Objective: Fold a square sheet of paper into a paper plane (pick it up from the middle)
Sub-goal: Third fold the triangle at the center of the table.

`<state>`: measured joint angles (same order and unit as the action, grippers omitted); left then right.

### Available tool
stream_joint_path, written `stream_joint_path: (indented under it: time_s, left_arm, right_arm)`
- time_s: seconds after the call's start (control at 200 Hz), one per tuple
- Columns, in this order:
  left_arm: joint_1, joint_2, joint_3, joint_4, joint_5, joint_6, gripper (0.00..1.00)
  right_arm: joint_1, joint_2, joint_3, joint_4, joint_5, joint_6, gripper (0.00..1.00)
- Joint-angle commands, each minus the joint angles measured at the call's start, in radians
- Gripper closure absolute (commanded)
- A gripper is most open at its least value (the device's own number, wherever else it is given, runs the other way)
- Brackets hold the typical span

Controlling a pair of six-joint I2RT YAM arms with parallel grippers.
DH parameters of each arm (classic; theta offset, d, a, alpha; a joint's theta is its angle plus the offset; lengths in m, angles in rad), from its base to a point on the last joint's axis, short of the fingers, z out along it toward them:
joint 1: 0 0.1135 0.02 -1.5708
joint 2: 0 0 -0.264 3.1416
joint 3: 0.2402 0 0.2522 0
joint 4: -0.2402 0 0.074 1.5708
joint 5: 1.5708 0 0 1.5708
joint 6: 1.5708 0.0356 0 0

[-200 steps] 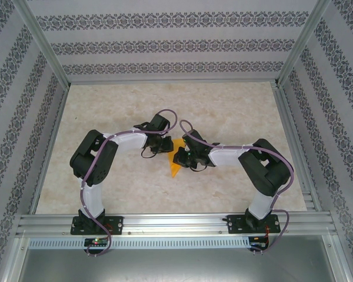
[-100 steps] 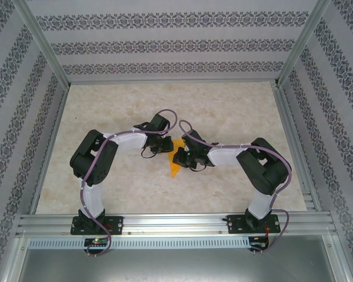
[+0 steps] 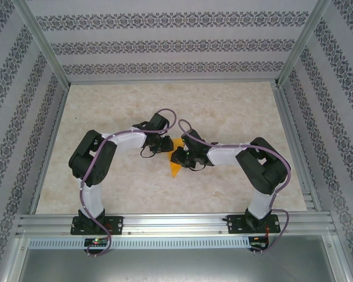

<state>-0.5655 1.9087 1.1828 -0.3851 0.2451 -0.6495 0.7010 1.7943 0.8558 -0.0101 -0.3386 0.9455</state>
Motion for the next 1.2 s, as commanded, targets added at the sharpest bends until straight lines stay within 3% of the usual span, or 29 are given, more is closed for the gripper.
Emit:
stream_joint_path:
  time_s: [0.0,0.25,0.38,0.844,1.194]
  left_arm:
    - [0.050,-0.089,-0.008,-0.037,-0.009,-0.023,0.71]
    - [0.114,-0.165,-0.059,-0.049,-0.009,-0.031,0.66]
    - [0.116,-0.182,-0.078,-0.032,0.022,-0.035,0.65]
    - [0.096,-0.237,-0.185,0.060,0.178,-0.070,0.78]
    - [0.011,-0.219,-0.237,0.130,0.237,-0.099,0.98]
  right_arm:
    - [0.013,0.034,0.006,-0.011,0.018,-0.004,0.75]
    - [0.015,0.034,0.002,-0.006,0.017,-0.006,0.63]
    - [0.014,0.033,-0.004,-0.004,0.019,-0.005,0.62]
    - [0.013,0.037,-0.023,-0.020,0.026,-0.010,0.89]
    - [0.012,0.037,-0.028,-0.039,0.030,-0.023,1.00]
